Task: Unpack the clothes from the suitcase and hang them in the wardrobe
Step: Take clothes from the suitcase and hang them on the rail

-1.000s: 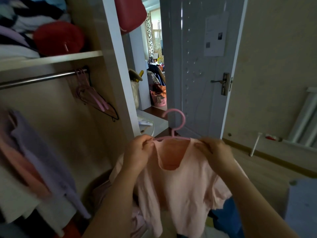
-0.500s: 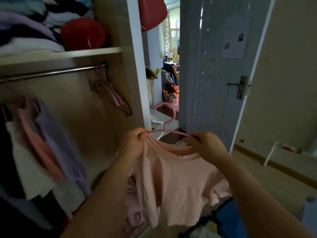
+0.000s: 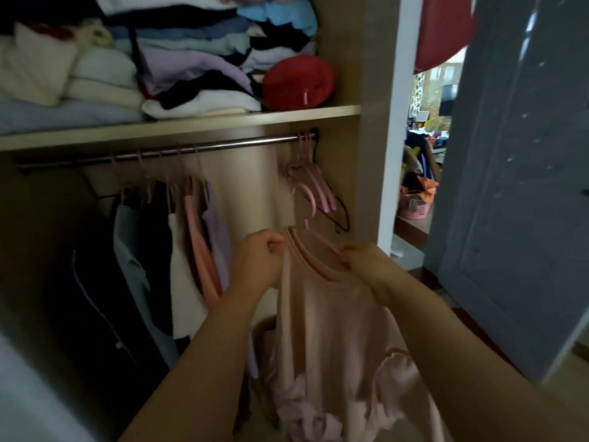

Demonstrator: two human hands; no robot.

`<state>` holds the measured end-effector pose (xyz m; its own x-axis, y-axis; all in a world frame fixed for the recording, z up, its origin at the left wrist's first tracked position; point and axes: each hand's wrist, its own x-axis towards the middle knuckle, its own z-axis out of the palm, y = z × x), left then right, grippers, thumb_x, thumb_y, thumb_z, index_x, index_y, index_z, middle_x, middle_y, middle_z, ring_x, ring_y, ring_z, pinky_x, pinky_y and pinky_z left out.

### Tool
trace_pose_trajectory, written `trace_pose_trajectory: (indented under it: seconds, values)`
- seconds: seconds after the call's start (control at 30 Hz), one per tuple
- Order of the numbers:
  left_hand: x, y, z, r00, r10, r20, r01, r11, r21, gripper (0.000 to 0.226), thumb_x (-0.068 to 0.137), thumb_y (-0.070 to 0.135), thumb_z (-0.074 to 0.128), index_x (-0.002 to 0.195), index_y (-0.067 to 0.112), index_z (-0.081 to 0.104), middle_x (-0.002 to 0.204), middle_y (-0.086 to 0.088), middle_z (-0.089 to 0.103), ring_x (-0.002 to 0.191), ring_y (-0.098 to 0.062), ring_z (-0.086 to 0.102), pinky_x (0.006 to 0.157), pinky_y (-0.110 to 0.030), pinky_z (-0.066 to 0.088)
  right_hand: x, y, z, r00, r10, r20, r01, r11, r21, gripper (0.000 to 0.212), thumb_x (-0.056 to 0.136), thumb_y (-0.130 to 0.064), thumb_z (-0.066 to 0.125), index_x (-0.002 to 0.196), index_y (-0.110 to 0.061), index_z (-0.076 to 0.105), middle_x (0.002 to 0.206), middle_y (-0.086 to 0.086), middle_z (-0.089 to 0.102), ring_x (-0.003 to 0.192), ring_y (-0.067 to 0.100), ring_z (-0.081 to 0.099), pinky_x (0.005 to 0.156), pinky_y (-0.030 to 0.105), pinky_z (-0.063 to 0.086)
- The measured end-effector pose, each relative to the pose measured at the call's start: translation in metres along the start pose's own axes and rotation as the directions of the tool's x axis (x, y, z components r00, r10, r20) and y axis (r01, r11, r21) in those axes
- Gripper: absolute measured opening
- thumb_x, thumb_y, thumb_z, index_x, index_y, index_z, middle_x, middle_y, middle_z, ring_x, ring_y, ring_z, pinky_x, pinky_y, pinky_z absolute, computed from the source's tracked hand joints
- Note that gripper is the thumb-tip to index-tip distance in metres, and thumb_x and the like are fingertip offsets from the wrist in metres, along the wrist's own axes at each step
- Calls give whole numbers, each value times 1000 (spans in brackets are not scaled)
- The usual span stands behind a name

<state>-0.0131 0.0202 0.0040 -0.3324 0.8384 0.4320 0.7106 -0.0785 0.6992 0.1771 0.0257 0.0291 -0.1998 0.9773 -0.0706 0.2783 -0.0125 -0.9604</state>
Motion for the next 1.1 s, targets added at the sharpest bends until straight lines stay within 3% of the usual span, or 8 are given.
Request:
trace_pose_trajectory:
  seconds: [0.1, 0.23, 0.37, 0.43, 0.57, 0.73, 0.9, 1.1]
  values:
    - [22, -9, -25, 998, 3, -55, 2, 996, 85, 19, 86, 13, 58, 95, 20, 74, 97, 7, 72, 93, -12, 64, 75, -17, 43, 33, -19, 31, 1000, -7, -7, 8, 996, 89, 25, 91, -1, 50, 105, -8, 70, 100, 12, 67, 94, 27, 63, 90, 38, 51]
    - [70, -35, -55, 996, 34, -84, -26, 995, 97, 18, 87, 13, 57, 89, 21, 73, 91, 9, 71, 88, -10, 64, 76, -19, 44, 83, -45, 82, 1000, -19, 10, 17, 992, 123, 23, 89, -2, 53, 99, -14, 71, 104, 10, 67, 100, 26, 63, 91, 39, 53]
    - [119, -59, -74, 996, 42, -80, -28, 985, 169, 18, 87, 14, 57, 87, 22, 73, 94, 4, 73, 94, -17, 65, 92, -32, 49, 118, -67, 125, 999, -46, 25, 42, 988, 148, 26, 92, -1, 50, 111, -11, 66, 103, 5, 62, 74, 7, 54, 54, 12, 47]
    - [141, -71, -82, 997, 39, -73, -25, 983, 183, 17, 88, 16, 57, 89, 21, 73, 98, 1, 73, 96, -20, 65, 88, -35, 51, 140, -74, 145, 998, -57, 24, 52, 985, 167, 28, 92, 1, 49, 113, -7, 65, 103, 7, 61, 69, 5, 51, 48, 10, 43]
    - [178, -94, -93, 997, 39, -64, -28, 987, 156, 18, 88, 14, 58, 92, 20, 74, 100, 2, 72, 96, -16, 65, 88, -28, 51, 181, -89, 181, 997, -71, -12, 72, 981, 181, 29, 89, 3, 50, 114, -4, 65, 97, 9, 61, 66, 8, 51, 61, 21, 46]
    - [218, -113, -99, 998, 51, -40, -44, 985, 168, 16, 89, 18, 58, 91, 25, 73, 100, 6, 71, 96, -13, 64, 88, -27, 50, 223, -108, 210, 996, -81, -42, 87, 978, 188, 27, 89, 2, 51, 110, -4, 67, 93, 9, 63, 64, 9, 53, 56, 18, 46]
    - [240, -120, -99, 996, 79, -43, -74, 991, 112, 16, 89, 17, 59, 89, 25, 73, 97, 5, 71, 94, -13, 65, 88, -30, 51, 257, -116, 231, 994, -82, -71, 96, 971, 221, 20, 85, -1, 60, 104, 1, 68, 73, 5, 60, 72, 18, 58, 89, 46, 53]
    - [245, -127, -95, 993, 118, -17, -115, 985, 128, 16, 85, 8, 59, 83, 14, 73, 92, -3, 72, 88, -18, 66, 80, -32, 54, 269, -104, 245, 991, -103, -90, 114, 985, 132, 22, 87, -8, 61, 107, -6, 70, 87, 8, 65, 82, 19, 61, 84, 36, 55]
